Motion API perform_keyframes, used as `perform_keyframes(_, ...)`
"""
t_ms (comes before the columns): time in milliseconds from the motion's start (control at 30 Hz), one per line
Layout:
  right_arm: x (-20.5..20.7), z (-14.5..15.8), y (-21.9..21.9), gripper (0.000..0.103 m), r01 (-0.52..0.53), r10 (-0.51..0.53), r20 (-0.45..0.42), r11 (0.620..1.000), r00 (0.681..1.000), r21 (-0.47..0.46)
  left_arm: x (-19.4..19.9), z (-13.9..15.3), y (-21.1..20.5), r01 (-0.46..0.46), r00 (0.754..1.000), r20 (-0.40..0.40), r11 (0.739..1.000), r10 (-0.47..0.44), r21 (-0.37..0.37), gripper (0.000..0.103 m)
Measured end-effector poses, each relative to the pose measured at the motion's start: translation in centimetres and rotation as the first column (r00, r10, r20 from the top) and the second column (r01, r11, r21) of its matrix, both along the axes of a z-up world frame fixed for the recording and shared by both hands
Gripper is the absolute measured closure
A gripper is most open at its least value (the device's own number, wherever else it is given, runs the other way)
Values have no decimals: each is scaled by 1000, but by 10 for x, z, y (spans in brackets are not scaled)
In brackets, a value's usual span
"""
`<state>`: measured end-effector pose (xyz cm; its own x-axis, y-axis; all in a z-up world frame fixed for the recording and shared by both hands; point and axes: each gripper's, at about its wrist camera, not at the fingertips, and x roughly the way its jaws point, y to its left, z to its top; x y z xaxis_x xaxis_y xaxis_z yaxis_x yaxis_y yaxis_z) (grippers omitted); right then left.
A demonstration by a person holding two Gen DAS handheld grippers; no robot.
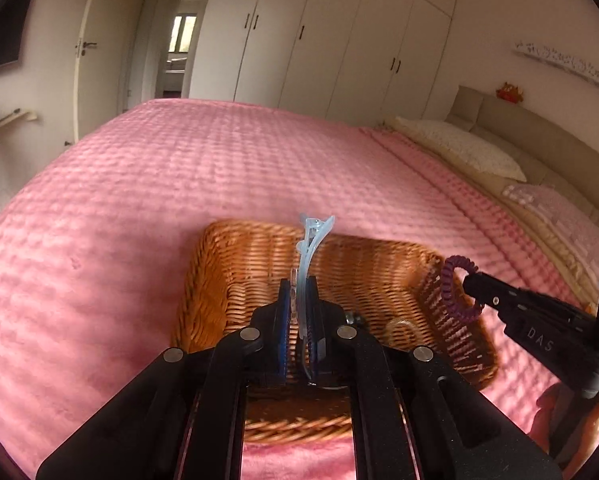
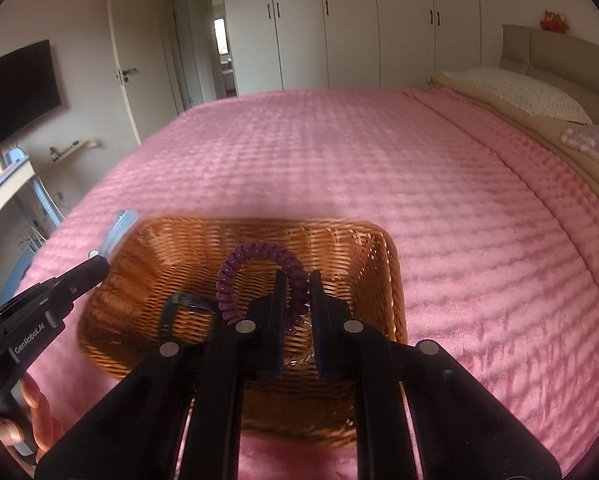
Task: Organize jewelry
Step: 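Carry the clip and purple hair tie into the basket and release both, then grasp the silver key with the left gripper while the right gripper grasps the cream coil hair tie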
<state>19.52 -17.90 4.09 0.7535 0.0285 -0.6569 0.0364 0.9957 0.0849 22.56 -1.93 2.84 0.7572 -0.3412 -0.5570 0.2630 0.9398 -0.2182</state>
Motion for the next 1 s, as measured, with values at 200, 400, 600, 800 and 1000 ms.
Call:
perform_keyframes(200,29,-38,1,93,1,-4,-116,1000,993,-29,11,-21,-5,22,998,-52,999,-20,31,98)
perform_keyframes(400,33,-55,1,93,-10,10,-167,1000,986,-4,15,-33,-9,24,996,-90,998,-18,61,97)
perform_keyframes(600,26,-55,-9,87,-14,27,-166,997,986,76,7,-23,-1,29,997,-78,999,-28,16,72)
perform_keyframes(800,-14,-26,-11,74,-65,74,-81,992,994,110,-32,20,10,45,999,-3,998,-45,-33,67)
perform_keyframes(1000,-85,8,-14,50,-99,95,45,987,994,125,-100,51,28,62,996,67,996,-58,-67,60)
